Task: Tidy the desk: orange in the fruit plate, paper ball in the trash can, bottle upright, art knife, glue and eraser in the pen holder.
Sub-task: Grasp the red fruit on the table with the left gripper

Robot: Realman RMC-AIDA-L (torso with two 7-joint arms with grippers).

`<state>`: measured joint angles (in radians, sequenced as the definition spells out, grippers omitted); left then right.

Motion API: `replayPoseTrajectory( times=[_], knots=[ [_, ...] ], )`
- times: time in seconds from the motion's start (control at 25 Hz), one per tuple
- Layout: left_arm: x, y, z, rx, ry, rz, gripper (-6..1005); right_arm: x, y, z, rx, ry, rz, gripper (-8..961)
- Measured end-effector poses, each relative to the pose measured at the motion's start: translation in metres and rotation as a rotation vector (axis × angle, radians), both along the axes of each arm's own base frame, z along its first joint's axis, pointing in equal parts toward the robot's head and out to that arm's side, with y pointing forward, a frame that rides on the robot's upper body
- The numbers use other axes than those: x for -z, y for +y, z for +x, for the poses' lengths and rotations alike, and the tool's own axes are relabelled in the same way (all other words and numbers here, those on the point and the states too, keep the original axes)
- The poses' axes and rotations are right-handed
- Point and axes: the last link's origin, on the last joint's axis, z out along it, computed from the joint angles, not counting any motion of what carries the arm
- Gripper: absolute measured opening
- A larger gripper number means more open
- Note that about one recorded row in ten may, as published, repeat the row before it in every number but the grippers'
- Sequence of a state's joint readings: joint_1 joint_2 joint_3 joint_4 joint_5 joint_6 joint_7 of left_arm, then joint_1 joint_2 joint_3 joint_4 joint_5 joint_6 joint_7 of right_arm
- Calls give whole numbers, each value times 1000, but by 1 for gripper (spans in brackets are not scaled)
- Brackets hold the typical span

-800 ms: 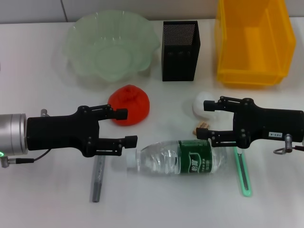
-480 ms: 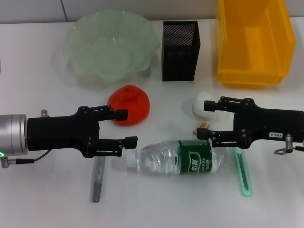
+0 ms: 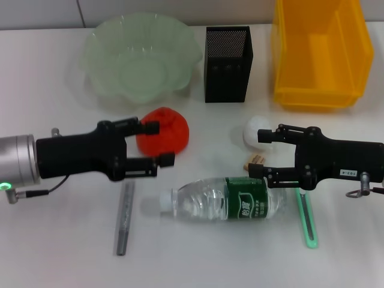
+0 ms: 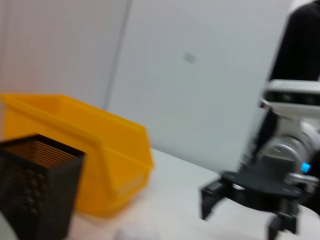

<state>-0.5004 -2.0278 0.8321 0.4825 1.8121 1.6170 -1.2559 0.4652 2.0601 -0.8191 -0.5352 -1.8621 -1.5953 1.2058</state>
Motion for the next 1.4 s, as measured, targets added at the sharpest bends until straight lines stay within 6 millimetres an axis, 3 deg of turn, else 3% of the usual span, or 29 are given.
replayPoseTrajectory(
  times=[0.44, 1.4],
  knots=[
    [13, 30, -18, -146, 127, 194, 835, 0, -1, -1, 4, 11, -4, 832],
    [44, 38, -21, -129, 240, 210, 808, 0, -2, -1, 7, 15, -7, 832]
  ],
)
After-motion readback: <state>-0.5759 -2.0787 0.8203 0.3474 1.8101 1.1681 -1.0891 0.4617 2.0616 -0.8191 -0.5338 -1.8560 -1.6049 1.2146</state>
